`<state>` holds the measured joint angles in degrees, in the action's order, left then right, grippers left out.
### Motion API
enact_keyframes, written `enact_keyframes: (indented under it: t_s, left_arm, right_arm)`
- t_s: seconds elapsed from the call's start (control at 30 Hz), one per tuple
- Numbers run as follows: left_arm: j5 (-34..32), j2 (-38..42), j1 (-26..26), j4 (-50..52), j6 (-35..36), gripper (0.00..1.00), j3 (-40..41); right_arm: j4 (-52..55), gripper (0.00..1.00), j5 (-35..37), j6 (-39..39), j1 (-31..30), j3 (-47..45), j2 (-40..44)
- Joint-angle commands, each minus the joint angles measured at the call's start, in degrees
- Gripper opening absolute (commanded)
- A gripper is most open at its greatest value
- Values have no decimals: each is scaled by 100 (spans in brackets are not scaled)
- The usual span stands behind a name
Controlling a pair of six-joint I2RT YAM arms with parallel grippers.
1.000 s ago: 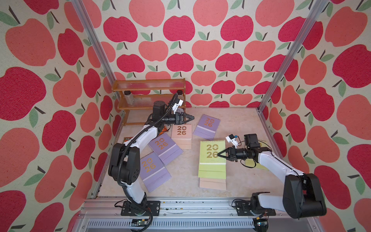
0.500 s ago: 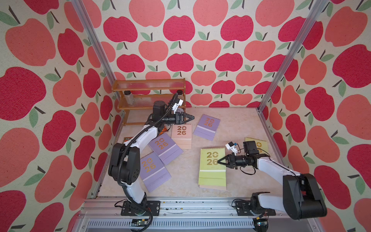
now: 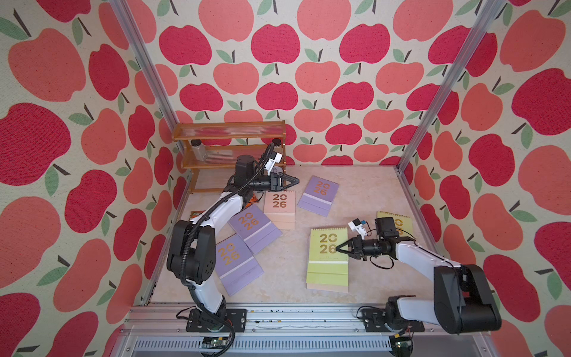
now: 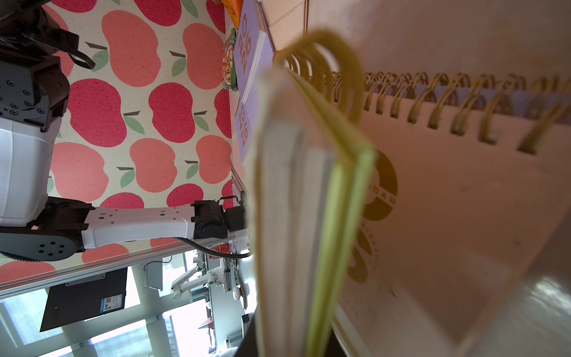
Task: Stack the calendars
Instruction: Place the calendar at the calendar.
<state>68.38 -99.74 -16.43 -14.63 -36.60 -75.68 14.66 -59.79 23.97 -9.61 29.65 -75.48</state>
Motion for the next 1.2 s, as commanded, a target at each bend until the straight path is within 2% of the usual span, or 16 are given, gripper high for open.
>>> enact_keyframes:
  t_s: [0.0, 0.8, 1.07, 1.17]
  left_arm:
    - [-18, 57, -28, -168, -40, 65, 9]
    - [-18, 21, -64, -188, -50, 65, -24]
    - [-18, 6, -75, -185, -49, 65, -34]
    - [-18, -6, -72, -195, -58, 65, -35]
  right_arm:
    - [99, 0, -91, -146, 38, -71, -51]
    - [304, 0, -86, -296, 13, -65, -372]
    - [635, 0, 216, -441, 11, 41, -502]
    - [680, 4, 305, -458, 11, 65, -511]
